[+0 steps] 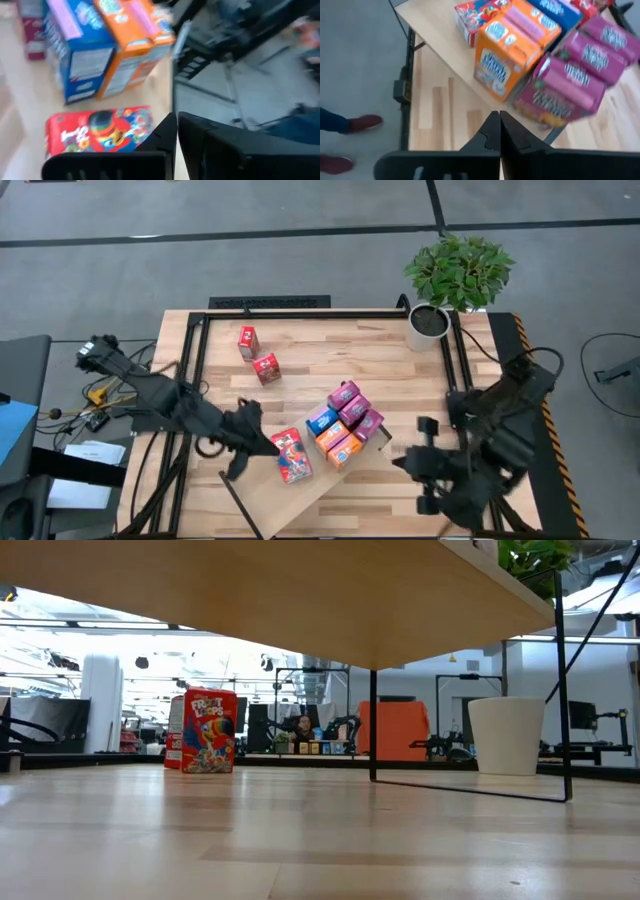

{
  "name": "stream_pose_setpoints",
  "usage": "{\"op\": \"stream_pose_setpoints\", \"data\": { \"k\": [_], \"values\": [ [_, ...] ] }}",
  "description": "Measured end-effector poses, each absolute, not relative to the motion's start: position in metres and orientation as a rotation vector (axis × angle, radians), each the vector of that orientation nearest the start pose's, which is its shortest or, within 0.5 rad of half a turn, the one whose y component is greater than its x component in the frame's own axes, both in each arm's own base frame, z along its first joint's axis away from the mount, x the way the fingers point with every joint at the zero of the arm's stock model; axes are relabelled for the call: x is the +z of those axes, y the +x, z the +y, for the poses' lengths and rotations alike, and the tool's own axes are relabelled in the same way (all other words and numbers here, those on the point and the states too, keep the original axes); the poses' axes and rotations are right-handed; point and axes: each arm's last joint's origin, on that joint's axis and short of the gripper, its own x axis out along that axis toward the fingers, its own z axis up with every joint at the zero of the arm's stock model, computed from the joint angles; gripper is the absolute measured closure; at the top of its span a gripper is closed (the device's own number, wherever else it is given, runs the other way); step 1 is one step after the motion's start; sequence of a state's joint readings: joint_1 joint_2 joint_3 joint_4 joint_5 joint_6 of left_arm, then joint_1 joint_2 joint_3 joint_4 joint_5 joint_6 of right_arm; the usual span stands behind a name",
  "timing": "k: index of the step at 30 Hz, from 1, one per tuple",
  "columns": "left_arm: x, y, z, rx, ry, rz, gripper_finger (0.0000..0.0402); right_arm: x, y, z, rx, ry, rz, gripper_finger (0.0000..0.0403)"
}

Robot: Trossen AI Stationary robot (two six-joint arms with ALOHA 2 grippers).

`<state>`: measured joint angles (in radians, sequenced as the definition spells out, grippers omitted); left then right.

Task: Stack cereal on shelf
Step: Remove the red cereal box from the shelf

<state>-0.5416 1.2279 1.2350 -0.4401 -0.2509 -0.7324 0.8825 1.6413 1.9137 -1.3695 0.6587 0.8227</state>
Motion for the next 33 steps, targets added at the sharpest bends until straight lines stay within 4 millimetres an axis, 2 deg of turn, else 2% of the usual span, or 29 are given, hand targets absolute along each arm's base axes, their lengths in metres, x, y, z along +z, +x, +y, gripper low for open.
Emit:
{"op": "stream_pose_setpoints", "data": {
  "k": [4,7,15,20,25,33],
  "values": [
    [0.364,0.244,-0.153,-0.027,-0.487,0.605,0.0400,0.408,0.192,0.228,-0.166,0.025,0.738,0.0383],
    [0.358,0.259,-0.172,-0.024,-0.481,0.656,0.0401,0.402,0.186,0.233,-0.181,0.018,0.729,0.0376],
    [0.358,0.291,-0.214,-0.066,-0.474,0.670,0.0401,0.386,0.182,0.238,-0.202,0.014,0.758,0.0388],
    [0.336,0.304,-0.231,-0.046,-0.457,0.731,0.0401,0.379,0.182,0.239,-0.195,0.015,0.787,0.0378],
    [0.319,0.304,-0.231,0.034,-0.443,0.824,0.0401,0.375,0.182,0.240,-0.199,0.013,0.795,0.0370],
    [0.305,0.287,-0.201,0.391,-0.258,0.933,0.0401,0.370,0.182,0.242,-0.199,0.009,0.799,0.0386]
  ]
}}
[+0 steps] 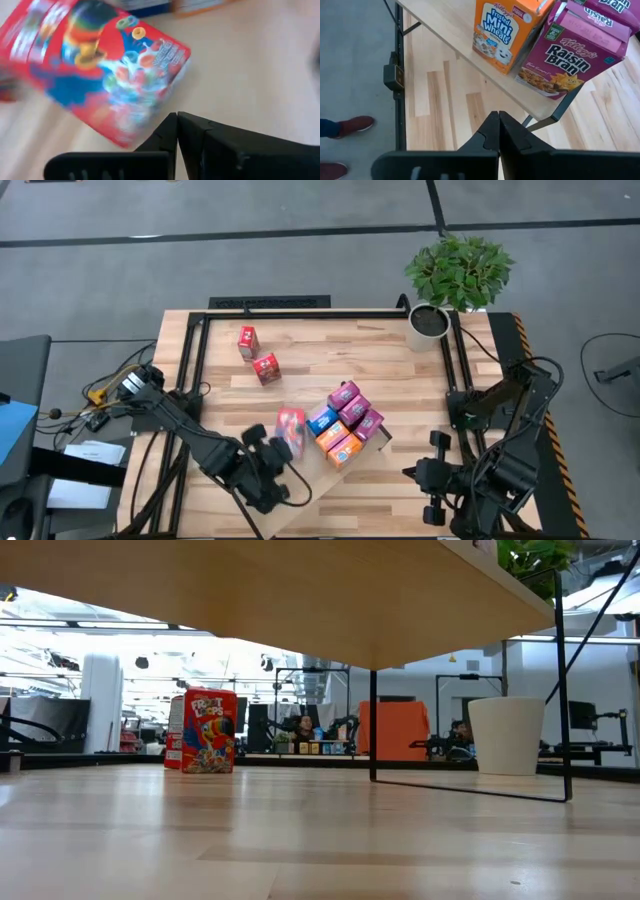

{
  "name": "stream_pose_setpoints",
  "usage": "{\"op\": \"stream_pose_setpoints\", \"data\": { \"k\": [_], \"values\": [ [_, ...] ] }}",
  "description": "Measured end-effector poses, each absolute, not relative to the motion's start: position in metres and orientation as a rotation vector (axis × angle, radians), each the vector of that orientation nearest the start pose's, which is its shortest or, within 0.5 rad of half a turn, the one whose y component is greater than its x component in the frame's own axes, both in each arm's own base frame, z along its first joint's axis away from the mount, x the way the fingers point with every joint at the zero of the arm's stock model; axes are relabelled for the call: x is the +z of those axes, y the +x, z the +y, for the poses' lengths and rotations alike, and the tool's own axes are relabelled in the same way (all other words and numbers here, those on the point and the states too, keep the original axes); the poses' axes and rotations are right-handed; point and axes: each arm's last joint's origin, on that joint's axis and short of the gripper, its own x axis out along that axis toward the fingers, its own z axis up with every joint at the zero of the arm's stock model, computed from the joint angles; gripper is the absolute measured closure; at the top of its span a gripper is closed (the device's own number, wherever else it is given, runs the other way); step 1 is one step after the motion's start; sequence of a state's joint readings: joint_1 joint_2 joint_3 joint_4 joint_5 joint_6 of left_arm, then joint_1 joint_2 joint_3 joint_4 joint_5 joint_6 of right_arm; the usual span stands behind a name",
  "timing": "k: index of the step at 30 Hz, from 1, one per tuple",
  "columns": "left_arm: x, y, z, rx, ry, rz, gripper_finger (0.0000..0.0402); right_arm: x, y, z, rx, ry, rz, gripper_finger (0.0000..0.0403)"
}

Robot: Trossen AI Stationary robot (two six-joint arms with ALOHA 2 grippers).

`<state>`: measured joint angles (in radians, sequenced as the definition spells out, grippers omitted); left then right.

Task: Stack cereal on shelf
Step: Remove the red cereal box from the shelf

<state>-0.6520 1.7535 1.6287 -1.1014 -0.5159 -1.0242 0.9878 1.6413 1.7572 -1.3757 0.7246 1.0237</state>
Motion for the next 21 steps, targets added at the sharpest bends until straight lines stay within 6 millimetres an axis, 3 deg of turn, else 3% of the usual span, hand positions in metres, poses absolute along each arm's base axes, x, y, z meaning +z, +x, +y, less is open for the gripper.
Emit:
{"op": "stream_pose_setpoints", "data": {
  "k": [4,9,13,17,21],
  "values": [
    [0.303,0.274,-0.182,0.591,-0.196,0.989,0.0401,0.367,0.183,0.243,-0.197,0.013,0.797,0.0380],
    [0.320,0.247,-0.161,0.777,-0.127,0.957,0.0401,0.367,0.184,0.244,-0.196,0.024,0.793,0.0365],
    [0.344,0.234,-0.150,0.759,-0.192,0.809,0.0393,0.367,0.184,0.244,-0.198,0.029,0.792,0.0365],
    [0.363,0.222,-0.132,0.724,-0.192,0.792,0.0347,0.367,0.184,0.243,-0.205,0.043,0.790,0.0367],
    [0.373,0.216,-0.121,0.653,-0.152,0.844,0.0270,0.367,0.186,0.241,-0.231,0.062,0.786,0.0353]
  ]
}}
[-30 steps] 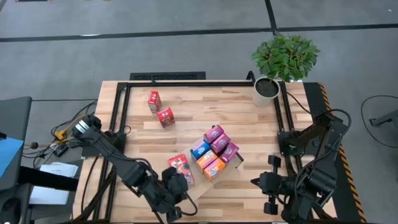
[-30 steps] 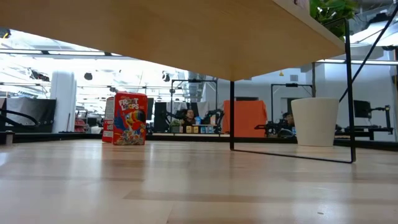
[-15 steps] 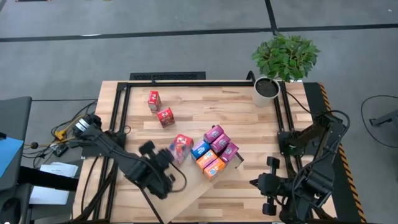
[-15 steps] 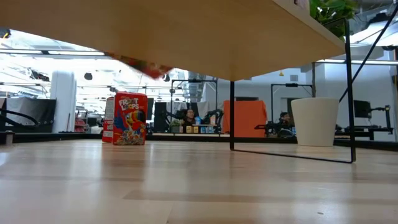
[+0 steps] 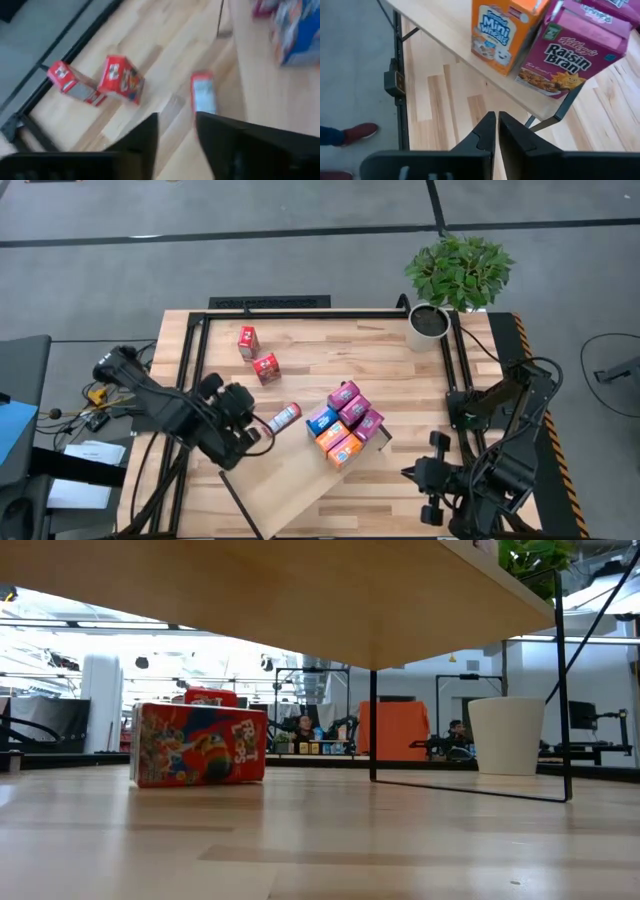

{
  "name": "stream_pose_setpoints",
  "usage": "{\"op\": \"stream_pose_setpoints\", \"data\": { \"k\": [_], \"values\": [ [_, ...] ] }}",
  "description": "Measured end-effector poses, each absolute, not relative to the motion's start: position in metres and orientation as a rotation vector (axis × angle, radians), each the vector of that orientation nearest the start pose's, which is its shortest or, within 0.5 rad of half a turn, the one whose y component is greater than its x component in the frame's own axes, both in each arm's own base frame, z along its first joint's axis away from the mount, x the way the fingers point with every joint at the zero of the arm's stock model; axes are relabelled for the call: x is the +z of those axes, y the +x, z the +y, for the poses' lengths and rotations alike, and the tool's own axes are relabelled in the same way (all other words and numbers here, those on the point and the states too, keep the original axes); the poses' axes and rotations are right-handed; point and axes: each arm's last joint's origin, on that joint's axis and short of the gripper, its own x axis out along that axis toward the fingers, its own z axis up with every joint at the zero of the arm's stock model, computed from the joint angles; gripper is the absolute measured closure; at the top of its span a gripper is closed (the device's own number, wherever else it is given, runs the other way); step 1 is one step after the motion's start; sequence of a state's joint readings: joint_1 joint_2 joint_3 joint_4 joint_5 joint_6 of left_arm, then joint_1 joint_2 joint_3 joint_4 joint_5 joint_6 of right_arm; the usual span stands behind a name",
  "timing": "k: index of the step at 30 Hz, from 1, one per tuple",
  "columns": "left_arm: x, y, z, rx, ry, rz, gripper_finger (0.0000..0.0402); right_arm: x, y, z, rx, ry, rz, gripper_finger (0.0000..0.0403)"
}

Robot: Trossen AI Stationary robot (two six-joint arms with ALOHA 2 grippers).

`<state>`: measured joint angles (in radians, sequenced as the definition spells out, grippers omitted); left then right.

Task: Stack cereal on shelf
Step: Remove the red cereal box from the shelf, then put the bottom red cereal box onto the shelf

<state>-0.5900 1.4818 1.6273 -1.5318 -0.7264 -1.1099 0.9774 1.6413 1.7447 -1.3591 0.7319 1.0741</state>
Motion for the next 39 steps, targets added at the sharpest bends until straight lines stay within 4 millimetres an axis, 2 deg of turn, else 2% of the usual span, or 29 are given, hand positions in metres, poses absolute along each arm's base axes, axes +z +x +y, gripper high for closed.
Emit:
{"op": "stream_pose_setpoints", "data": {
  "k": [5,8,12,18,24,28,35,39],
  "values": [
    [0.371,0.219,-0.105,0.670,-0.114,0.924,0.0170,0.366,0.190,0.234,-0.286,0.095,0.794,0.0313],
    [0.360,0.215,-0.094,0.698,-0.068,0.942,0.0142,0.366,0.195,0.230,-0.307,0.105,0.794,0.0283],
    [0.338,0.194,-0.077,0.693,-0.119,0.928,0.0142,0.365,0.202,0.221,-0.354,0.132,0.825,0.0241],
    [0.294,0.160,-0.056,0.610,-0.237,0.774,0.0156,0.363,0.216,0.199,-0.474,0.208,0.882,0.0196],
    [0.243,0.153,-0.048,0.473,-0.227,0.723,0.0135,0.362,0.237,0.174,-0.560,0.281,0.919,0.0176],
    [0.216,0.151,-0.042,0.509,-0.229,0.712,0.0106,0.361,0.247,0.159,-0.591,0.336,0.966,0.0174],
    [0.199,0.162,-0.044,0.414,-0.180,0.634,0.0090,0.361,0.262,0.135,-0.647,0.361,0.978,0.0177],
    [0.200,0.166,-0.045,0.416,-0.146,0.608,0.0091,0.361,0.268,0.125,-0.640,0.362,0.996,0.0177]
  ]
}}
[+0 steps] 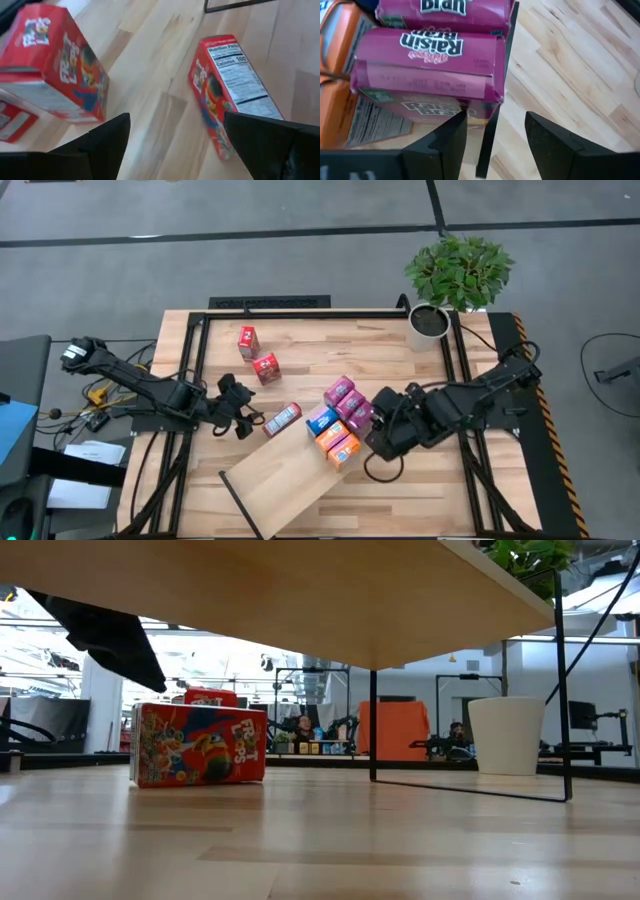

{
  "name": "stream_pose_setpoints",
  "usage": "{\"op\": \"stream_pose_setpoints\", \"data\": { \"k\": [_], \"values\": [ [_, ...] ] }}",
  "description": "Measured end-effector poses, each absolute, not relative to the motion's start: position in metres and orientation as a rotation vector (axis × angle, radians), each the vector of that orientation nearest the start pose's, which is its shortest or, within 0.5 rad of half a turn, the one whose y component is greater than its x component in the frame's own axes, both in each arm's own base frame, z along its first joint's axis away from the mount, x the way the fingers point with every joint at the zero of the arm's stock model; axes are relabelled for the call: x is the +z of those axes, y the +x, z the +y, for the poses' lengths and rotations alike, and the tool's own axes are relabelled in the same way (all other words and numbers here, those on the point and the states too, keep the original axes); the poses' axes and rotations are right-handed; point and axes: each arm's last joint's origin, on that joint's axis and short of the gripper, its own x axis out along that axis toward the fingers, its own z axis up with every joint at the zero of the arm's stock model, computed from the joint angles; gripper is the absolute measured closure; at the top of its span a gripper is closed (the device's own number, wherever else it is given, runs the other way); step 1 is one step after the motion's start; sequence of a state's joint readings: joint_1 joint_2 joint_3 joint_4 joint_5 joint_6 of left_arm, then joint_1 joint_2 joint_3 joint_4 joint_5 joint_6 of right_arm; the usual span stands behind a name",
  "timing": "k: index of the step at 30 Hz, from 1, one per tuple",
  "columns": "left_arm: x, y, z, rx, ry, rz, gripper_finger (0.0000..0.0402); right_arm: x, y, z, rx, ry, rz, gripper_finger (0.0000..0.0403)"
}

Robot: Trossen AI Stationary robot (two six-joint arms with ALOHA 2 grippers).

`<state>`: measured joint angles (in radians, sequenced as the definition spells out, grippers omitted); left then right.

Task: Stack cereal on shelf
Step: Put the bottom red cereal box onto the shelf

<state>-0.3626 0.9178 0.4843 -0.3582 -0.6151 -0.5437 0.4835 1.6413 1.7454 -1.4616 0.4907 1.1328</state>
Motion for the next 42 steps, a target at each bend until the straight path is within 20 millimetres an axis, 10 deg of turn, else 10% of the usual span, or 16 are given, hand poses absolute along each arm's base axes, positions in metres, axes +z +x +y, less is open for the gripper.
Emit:
{"op": "stream_pose_setpoints", "data": {
  "k": [18,42],
  "values": [
    [0.191,0.203,-0.052,0.261,-0.172,0.557,0.0056,0.361,0.273,0.117,-0.628,0.343,1.019,0.0176],
    [0.176,0.211,-0.050,0.301,-0.165,0.642,0.0074,0.359,0.233,0.166,-0.631,0.379,1.043,0.0183]
  ]
}}
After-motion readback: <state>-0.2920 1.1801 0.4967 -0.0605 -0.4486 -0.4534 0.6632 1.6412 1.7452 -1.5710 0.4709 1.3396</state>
